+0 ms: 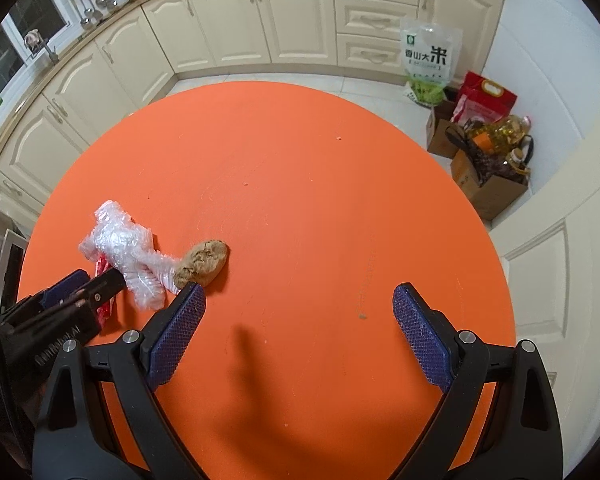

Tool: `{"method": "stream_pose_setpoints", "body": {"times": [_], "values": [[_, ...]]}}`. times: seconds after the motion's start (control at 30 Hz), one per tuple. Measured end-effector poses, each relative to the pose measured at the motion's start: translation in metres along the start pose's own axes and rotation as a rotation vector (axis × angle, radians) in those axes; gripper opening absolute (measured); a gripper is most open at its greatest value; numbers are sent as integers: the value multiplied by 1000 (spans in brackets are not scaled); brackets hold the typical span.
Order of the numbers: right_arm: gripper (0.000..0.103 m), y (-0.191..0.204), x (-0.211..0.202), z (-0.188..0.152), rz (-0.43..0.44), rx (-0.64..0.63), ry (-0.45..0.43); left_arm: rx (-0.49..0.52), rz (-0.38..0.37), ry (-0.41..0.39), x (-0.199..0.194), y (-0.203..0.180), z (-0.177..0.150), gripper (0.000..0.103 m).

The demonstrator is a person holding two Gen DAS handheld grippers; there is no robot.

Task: Collect trash
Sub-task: 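Grasp the red wrapper with the left gripper while the right grasps the brown lump, then carry the red wrapper and brown lump over the blue bin with both tools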

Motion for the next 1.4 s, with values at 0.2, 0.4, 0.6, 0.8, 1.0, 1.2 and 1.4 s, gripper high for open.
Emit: {"method": "stream_pose_setpoints", "body": {"times": [0.2, 0.4, 0.6, 0.8, 1.0, 1.2, 1.4], "values": [[75, 14, 8, 10, 4, -36, 16, 16, -13, -2, -3, 16, -7, 22], [65, 34, 13, 13, 14, -48, 24, 6, -68, 4, -5, 33, -11, 21], [77, 34, 16, 18, -20, -28, 30, 19, -78, -7, -9, 40, -11, 21], [83, 26, 20, 16, 41, 53, 59, 7, -105, 1, -11, 41, -17, 21], [79, 32, 23, 12, 98, 37, 93, 2, -121, 6, -15, 46, -15, 21], [66, 44, 28, 15, 63, 0, 87, 16, -125, 11, -15, 46, -16, 21], [35, 56, 26, 17, 33, -101, 68, 26, -139, 17, -16, 46, -17, 21]]}}
Point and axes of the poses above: each gripper's, at about its wrist camera, not at the fingertips, and x roughly the way its jaws point, y to its left, z to its top, the point moved 8 cm from there along x, roughly the way its jaws point, and after that the axes turned 6 degrees about y, right-handed, at the moved point
